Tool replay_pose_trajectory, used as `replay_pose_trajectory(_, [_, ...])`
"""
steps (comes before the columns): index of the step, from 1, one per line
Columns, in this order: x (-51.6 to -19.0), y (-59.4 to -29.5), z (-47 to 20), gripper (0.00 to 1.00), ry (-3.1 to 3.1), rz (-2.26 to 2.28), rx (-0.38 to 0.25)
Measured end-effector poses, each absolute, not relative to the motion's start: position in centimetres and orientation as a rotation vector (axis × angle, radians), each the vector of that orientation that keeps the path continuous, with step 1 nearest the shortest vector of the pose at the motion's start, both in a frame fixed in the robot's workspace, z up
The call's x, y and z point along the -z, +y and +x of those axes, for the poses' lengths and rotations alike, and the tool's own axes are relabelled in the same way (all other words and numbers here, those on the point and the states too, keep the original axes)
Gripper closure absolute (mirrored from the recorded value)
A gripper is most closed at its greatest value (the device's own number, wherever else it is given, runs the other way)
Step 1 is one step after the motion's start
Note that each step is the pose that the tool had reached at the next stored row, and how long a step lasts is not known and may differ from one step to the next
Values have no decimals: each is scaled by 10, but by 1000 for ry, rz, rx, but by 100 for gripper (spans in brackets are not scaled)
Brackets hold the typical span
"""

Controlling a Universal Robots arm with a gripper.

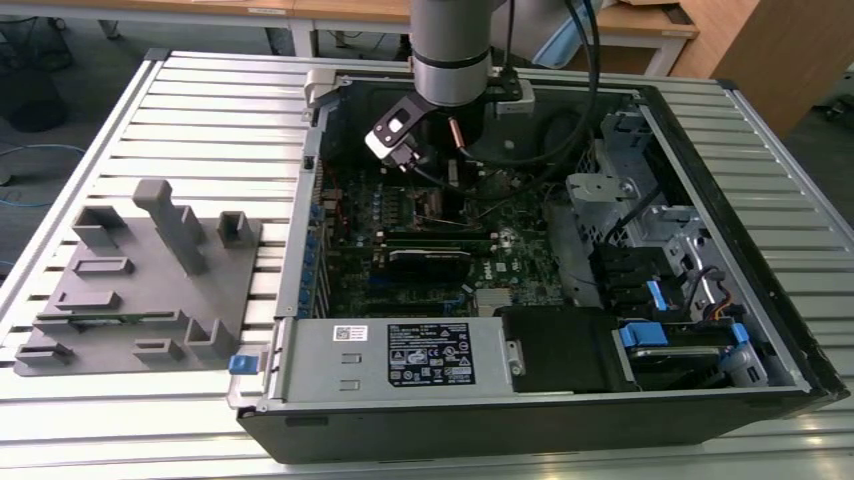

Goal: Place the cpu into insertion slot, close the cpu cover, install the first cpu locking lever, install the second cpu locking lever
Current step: 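Place the cpu into insertion slot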

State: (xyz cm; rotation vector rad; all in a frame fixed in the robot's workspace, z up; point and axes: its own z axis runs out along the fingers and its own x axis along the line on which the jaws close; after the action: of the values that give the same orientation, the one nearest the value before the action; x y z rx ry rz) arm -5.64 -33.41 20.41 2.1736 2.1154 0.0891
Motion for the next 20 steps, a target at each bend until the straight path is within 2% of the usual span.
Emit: replay_pose_trajectory(20, [-198,-334,-60,46,2112,2178,-91])
